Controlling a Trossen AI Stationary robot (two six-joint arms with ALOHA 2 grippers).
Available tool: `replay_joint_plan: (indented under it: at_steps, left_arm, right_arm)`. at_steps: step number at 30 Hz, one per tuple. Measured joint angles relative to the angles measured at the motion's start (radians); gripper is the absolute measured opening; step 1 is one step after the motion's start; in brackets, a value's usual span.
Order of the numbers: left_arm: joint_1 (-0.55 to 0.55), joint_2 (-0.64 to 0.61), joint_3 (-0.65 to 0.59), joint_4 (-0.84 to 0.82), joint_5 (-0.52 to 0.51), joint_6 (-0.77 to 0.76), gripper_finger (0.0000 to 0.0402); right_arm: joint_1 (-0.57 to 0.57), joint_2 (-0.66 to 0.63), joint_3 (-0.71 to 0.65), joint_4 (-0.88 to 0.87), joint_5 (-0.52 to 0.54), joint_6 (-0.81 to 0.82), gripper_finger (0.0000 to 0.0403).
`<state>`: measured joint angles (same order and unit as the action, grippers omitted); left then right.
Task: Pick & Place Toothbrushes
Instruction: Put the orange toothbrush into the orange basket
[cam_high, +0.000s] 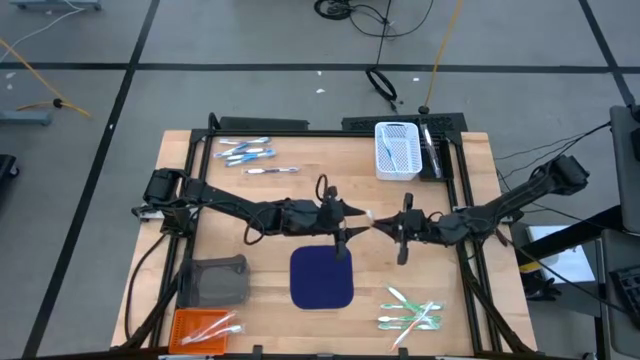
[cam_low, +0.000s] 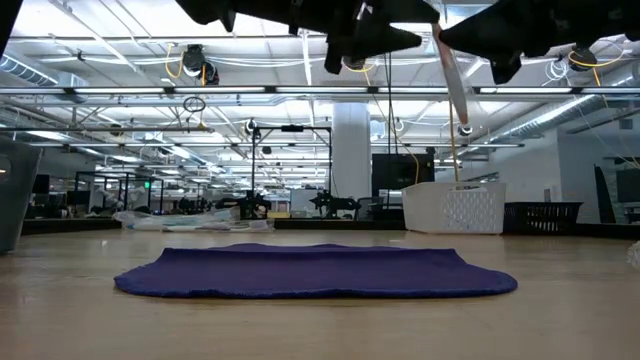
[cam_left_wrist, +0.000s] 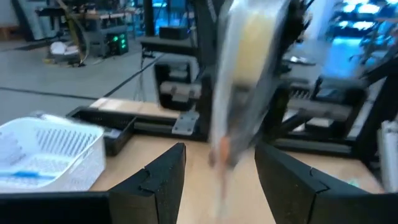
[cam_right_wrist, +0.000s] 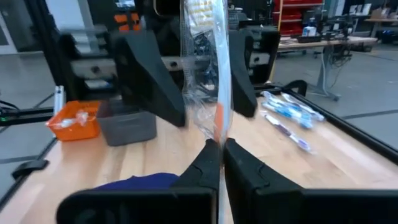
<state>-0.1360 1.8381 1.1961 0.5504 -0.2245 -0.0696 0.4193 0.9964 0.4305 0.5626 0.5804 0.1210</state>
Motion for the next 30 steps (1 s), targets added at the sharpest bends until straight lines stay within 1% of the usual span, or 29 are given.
replay_joint_plan:
  at_steps: [4, 10, 18, 20, 23, 30]
  left_arm:
    - [0.000, 0.000, 0.000, 0.045, 0.045, 0.000, 0.0195]
    - [0.001, 0.000, 0.000, 0.053, 0.049, 0.001, 0.0195]
    - [0.002, 0.000, 0.000, 0.053, 0.050, 0.003, 0.0190]
    - [0.002, 0.000, 0.000, 0.052, 0.050, 0.004, 0.0179]
    - [0.002, 0.000, 0.000, 0.052, 0.050, 0.012, 0.0151]
    - [0.003, 0.000, 0.000, 0.051, 0.044, 0.025, 0.0059]
  right_arm:
    - [-0.021, 0.036, 0.000, 0.039, 0.000, -0.011, 0.0000]
    - [-0.028, 0.065, 0.000, 0.110, -0.002, -0.067, 0.0000]
    - [-0.028, 0.065, 0.000, 0.115, -0.005, -0.081, 0.0000]
    - [-0.028, 0.065, 0.000, 0.114, -0.005, -0.081, 0.0000]
    - [-0.028, 0.065, 0.000, 0.108, -0.005, -0.081, 0.0000]
    - [-0.027, 0.065, 0.000, 0.102, -0.010, -0.081, 0.0000]
